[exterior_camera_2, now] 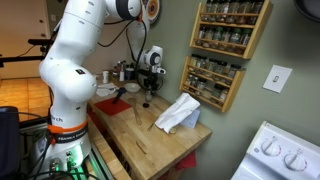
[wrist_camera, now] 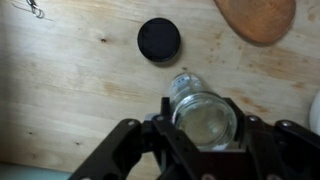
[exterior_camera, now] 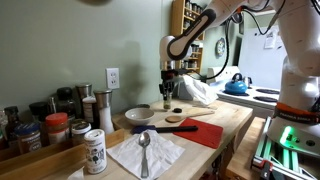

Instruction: Remove the glass container from the black lid, put it on the table and then put the black lid on the container

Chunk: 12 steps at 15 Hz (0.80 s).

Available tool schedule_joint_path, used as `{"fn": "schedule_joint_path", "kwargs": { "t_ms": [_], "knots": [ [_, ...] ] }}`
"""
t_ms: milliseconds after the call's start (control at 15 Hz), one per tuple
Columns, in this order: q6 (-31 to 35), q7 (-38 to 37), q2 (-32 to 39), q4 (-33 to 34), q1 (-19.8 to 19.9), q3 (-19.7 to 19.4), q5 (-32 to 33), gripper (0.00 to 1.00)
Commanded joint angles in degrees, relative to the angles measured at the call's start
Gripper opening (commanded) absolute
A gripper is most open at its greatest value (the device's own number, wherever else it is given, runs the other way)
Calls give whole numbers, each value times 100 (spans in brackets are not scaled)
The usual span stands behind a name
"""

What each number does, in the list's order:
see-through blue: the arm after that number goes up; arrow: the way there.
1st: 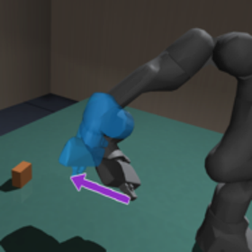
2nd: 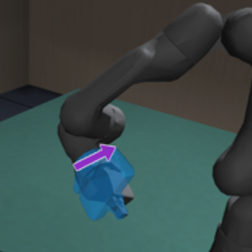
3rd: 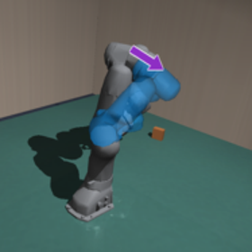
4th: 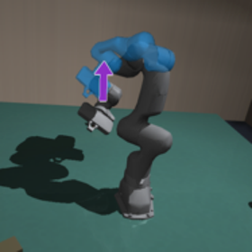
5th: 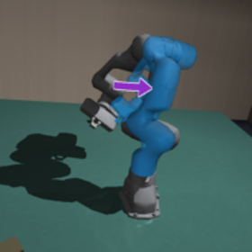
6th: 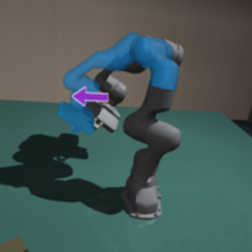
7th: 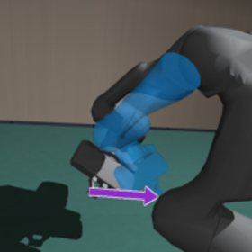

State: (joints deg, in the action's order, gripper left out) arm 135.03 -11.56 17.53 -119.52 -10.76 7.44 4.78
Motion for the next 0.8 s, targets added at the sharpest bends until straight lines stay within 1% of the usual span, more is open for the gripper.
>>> {"fn": "schedule_joint_path", "kwargs": {
  "t_ms": [0, 400, 467, 533, 733],
  "knots": [
    [-112, -204, 191, 228, -147, -99, 176, 28],
    [-146, -199, 308, 342, -164, -128, 153, 28],
    [-164, -196, 316, 354, -164, -134, 152, 78],
    [-191, -186, 302, 354, -156, -134, 131, 80],
    [-234, -143, 94, 264, -124, -134, 96, 99]
  ]
}}
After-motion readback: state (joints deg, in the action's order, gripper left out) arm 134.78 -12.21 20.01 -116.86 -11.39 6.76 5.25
